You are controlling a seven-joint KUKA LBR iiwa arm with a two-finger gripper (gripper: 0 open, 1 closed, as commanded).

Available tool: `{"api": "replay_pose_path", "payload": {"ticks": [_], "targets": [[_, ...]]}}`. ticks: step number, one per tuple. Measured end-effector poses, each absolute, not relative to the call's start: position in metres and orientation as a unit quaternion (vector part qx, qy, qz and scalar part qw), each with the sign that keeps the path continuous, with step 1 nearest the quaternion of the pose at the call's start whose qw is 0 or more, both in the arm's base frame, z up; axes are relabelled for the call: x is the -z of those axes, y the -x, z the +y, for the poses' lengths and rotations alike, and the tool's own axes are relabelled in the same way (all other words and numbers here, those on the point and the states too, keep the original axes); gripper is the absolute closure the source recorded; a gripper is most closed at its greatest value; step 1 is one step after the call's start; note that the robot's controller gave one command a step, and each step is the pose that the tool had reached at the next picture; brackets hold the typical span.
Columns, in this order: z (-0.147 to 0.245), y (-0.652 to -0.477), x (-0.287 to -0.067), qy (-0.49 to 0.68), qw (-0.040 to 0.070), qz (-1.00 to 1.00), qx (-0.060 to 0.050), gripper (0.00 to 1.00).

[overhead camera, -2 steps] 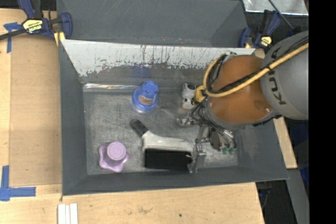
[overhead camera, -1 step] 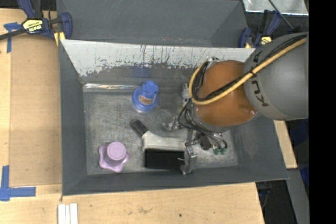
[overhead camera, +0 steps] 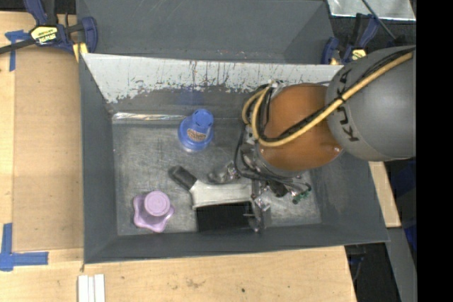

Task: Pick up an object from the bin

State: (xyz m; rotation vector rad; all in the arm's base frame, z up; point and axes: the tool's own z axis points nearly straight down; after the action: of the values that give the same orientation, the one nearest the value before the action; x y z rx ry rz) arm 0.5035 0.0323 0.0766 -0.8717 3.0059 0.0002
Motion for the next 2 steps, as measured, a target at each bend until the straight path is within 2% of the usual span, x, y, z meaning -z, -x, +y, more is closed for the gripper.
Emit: {"api": "replay_pose_path", "payload": {"ticks": [1,2], "targets": [[0.0175,-0.4924,-0.0746,0.308,0.012,0.951,0.001,1.00],[0.0175,-0.4924,-0.0746,0.308,0.012,0.951,0.001,1.00]]}}
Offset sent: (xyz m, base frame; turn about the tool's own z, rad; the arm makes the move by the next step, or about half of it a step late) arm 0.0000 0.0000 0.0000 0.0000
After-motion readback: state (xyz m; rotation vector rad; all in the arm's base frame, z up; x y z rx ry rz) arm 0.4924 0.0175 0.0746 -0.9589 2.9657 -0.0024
